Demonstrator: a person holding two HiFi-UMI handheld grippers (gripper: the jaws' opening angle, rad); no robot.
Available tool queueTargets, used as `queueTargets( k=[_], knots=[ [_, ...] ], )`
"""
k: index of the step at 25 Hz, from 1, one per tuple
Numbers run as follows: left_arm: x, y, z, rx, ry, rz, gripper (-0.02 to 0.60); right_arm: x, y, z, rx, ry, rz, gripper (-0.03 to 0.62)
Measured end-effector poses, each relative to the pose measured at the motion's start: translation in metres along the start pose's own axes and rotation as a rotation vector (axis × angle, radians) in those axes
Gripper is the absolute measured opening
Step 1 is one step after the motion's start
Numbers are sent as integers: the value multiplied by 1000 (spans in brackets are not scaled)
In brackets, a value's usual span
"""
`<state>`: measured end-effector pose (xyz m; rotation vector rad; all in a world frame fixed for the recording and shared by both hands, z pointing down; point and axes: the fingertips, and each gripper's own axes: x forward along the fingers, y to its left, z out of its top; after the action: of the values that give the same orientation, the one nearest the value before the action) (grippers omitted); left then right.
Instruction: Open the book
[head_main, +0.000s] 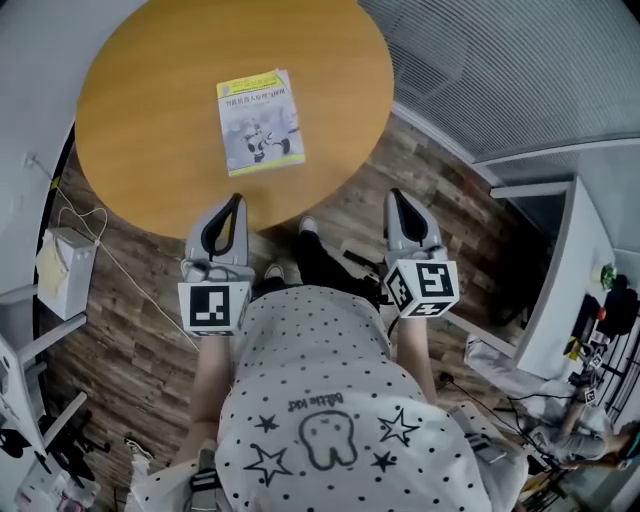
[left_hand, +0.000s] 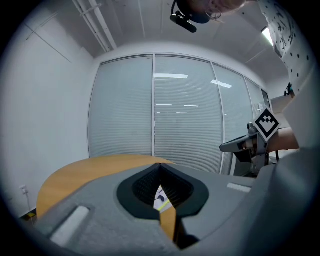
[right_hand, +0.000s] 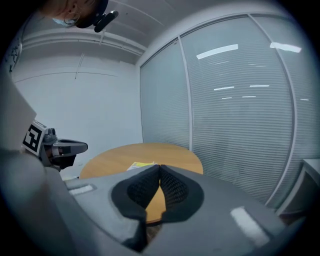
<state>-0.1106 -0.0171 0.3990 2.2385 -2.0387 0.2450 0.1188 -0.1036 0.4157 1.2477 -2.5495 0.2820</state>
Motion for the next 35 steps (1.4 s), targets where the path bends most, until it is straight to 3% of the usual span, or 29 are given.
queueTargets(
  k=[12,20,27,35],
  knots=[
    [88,-15,6,-24,25,146,9,93,-75,31,-73,-1,186,5],
    [80,-7,16,-22,7,215,9,107,-69,42,-88,-8,243,5],
    [75,4,17,-28,-2,252,9,112,-64,46,-90,-7,253,5],
    [77,5,15,-19,2,214,9,98,-68,46,-63,-13,205,5]
  ],
)
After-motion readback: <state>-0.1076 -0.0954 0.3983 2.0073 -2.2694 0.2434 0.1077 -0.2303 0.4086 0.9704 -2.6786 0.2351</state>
